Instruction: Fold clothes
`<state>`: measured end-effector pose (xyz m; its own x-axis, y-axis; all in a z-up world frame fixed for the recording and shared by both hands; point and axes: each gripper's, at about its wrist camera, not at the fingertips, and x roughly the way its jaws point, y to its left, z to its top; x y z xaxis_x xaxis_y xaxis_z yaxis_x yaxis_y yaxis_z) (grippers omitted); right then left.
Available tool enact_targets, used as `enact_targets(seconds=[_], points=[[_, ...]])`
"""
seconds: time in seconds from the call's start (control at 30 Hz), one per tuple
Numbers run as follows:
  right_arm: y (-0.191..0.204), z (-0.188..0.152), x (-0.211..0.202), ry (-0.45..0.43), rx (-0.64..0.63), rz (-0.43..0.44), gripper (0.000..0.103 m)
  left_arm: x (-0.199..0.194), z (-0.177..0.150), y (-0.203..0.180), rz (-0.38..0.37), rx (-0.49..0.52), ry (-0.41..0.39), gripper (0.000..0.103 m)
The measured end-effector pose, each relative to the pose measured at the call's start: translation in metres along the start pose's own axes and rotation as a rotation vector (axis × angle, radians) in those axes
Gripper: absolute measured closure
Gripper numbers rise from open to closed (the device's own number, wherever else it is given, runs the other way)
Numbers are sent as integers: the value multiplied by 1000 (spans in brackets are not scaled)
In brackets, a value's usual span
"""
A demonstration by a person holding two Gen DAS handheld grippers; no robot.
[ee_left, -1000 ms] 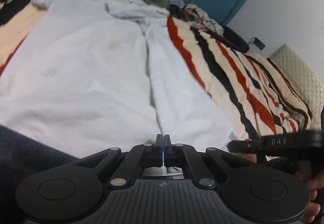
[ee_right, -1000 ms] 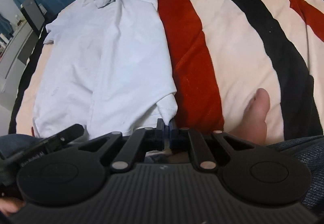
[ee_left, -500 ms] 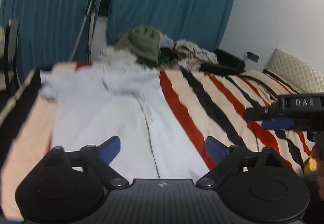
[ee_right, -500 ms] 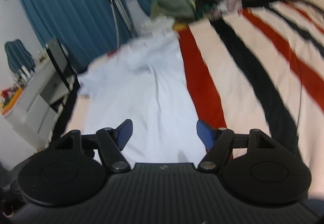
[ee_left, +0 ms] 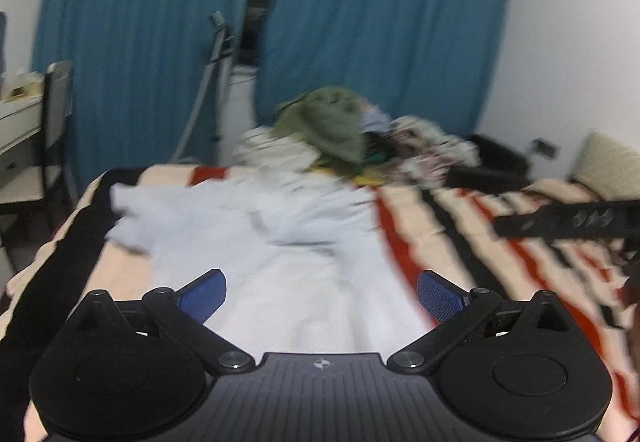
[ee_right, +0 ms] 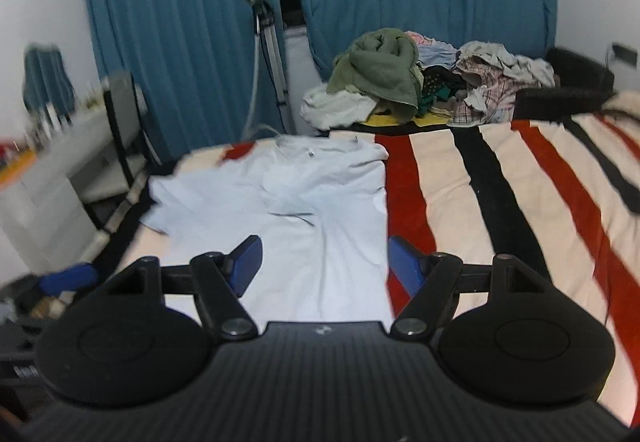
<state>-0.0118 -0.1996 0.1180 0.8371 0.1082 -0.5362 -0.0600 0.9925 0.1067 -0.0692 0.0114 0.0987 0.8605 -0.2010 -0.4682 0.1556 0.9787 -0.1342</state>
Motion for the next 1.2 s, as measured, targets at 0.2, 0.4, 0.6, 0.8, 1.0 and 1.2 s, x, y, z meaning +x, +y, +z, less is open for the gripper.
enact_targets(seconds=[0.2,0.4,0.6,0.8,1.0,1.2], points=[[34,10,119,22,-101,46,31,45,-13,78,69,-101,24,3],[123,0,248,66,-213,159,31,74,-11,159,256,-197,-7,3],[217,-22,343,41,-246,406,32,85,-8,220,410,-343,-52,3],[265,-28,376,14,-302,415,32,94,-16,247,445,-459,-50,4],[292,-16,389,-49,-383,278,46,103,-21,253,455,-511,-78,4],[319,-3,402,-112,-462,140,94,103,-22,245,463,-492,-110,4]])
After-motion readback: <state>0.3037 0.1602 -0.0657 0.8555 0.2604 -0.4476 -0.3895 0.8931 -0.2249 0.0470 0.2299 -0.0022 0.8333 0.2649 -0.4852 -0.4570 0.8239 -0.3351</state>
